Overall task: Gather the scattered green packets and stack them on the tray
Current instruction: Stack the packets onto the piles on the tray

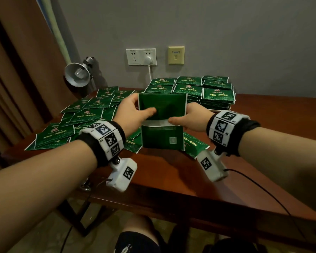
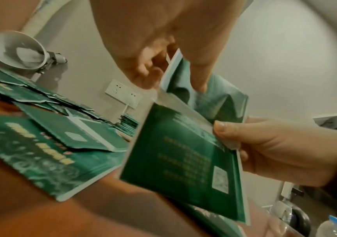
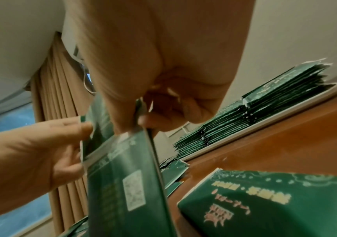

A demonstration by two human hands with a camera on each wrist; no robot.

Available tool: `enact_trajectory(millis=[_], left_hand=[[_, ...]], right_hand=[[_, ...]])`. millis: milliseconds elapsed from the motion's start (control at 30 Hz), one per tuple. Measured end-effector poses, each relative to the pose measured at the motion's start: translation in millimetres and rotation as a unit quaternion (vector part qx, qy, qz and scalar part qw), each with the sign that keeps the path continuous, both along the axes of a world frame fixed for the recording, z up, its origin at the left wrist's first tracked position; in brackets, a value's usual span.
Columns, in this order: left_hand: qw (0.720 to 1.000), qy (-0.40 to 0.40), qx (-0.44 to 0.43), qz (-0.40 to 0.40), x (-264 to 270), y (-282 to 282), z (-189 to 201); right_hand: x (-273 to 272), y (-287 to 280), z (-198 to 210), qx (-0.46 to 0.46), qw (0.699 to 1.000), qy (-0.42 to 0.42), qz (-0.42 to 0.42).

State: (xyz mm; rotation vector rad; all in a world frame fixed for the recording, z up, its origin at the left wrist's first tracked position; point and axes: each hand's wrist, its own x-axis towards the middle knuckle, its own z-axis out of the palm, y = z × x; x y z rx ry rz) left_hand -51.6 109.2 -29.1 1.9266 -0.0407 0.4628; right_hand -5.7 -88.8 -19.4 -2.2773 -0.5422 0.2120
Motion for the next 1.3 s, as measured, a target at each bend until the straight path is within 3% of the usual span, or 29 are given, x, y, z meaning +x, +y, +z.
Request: enact_trajectory(millis=[167, 233, 367, 433, 533, 667, 1067, 1200, 1300], left_hand=[[0.994, 0.056, 0.095, 0.024, -0.3, 14.6, -17.8], [0.986, 0.074, 0.149, 0.016, 2.1, 20.4, -24.0], [0.939, 0.154, 0.307, -0.007, 1.6, 19.4, -27.5], [0.912, 0.182, 0.367, -0.009, 2.2, 15.5, -26.9], [0.898, 0.198, 0.387, -0.063, 4.6, 6.3, -28.2], [0.841, 0.227, 0.474, -0.126, 13.9, -7.6, -41.9], [0.786, 0.238, 0.564, -0.084, 24.9, -14.8, -49.0], [0.782, 0.249, 0.563, -0.093, 21.1, -16.7, -48.8], [0.784, 0.24, 0.563, -0.104, 19.1, -19.8, -47.8]], right_hand=[[2.0, 1.8, -7.8, -0.055, 0.998, -0.001, -0.022], [4.6, 3.5, -12.1, -0.12, 0.993, 0.011, -0.001], [4.5, 5.6, -16.5, -0.311, 0.948, 0.009, 0.065], [4.3, 3.2, -18.1, -0.347, 0.935, -0.005, 0.069], [5.1, 0.4, -19.2, -0.355, 0.934, -0.026, 0.029], [8.9, -1.4, -27.6, -0.398, 0.917, -0.017, -0.009], [9.6, -22.8, -27.9, -0.465, 0.883, 0.055, -0.008], [16.2, -24.4, -25.0, -0.423, 0.901, -0.088, 0.048], [16.5, -13.0, -30.9, -0.389, 0.912, -0.108, 0.071]])
